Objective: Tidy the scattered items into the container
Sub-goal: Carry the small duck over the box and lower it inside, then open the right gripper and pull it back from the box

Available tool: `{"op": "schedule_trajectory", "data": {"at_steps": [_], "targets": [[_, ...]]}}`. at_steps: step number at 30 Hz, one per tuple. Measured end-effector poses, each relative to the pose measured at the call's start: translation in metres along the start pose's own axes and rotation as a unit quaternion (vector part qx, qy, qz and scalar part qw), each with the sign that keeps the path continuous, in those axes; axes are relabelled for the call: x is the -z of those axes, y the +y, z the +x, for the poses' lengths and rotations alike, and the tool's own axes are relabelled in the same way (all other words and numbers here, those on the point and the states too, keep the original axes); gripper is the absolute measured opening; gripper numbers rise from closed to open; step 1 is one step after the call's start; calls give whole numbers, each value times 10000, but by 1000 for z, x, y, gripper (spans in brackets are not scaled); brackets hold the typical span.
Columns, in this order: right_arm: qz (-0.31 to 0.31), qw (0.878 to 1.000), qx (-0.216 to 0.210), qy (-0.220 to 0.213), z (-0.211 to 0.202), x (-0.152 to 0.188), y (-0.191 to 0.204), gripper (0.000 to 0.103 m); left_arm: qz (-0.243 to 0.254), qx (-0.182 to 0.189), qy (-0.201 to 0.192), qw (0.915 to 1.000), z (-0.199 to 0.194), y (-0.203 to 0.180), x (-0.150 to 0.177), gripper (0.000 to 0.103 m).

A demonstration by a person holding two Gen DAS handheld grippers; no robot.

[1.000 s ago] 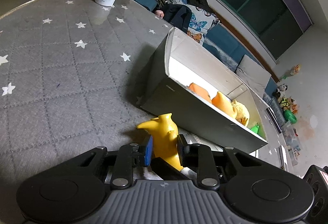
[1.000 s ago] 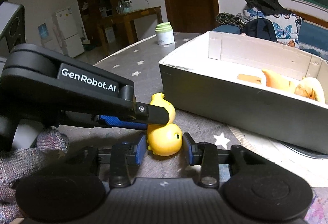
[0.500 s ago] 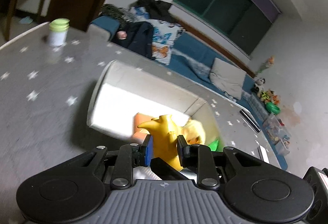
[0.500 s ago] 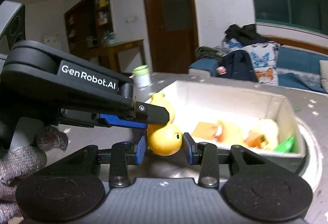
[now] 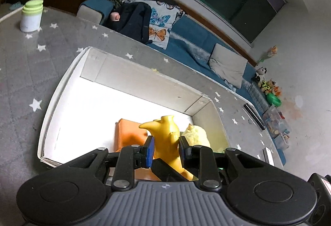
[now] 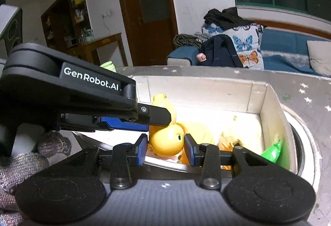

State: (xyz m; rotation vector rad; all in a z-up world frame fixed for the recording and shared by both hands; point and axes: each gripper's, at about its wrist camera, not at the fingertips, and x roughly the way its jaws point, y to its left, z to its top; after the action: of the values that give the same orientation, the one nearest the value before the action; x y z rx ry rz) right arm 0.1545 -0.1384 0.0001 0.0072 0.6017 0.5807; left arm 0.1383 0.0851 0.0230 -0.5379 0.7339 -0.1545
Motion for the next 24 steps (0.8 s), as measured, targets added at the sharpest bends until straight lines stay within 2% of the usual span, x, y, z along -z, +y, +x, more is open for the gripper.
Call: {"op": "schedule_trajectory", "data": {"at_steps": [12,17,19,23,24], "targets": [[79,9999,-66,4,-1,6,-6,38,92,-134,129,9998,6,3,5,25],[39,9999,-46,-81,-13,8,-3,40,270,-210,56,9994,-1,-3,11,27],[39,9999,-30,-138,-21,9,-2,51,407,-275,-19,9988,-7,-7,14,27],[19,9998,3,-219,-36,14,1,61,647,-336,-193,9971,-22,-13,19,28],[4,9997,14,-231,-39,16,1,71,706,-357,-242,9966,-26,-14,22,28]]}}
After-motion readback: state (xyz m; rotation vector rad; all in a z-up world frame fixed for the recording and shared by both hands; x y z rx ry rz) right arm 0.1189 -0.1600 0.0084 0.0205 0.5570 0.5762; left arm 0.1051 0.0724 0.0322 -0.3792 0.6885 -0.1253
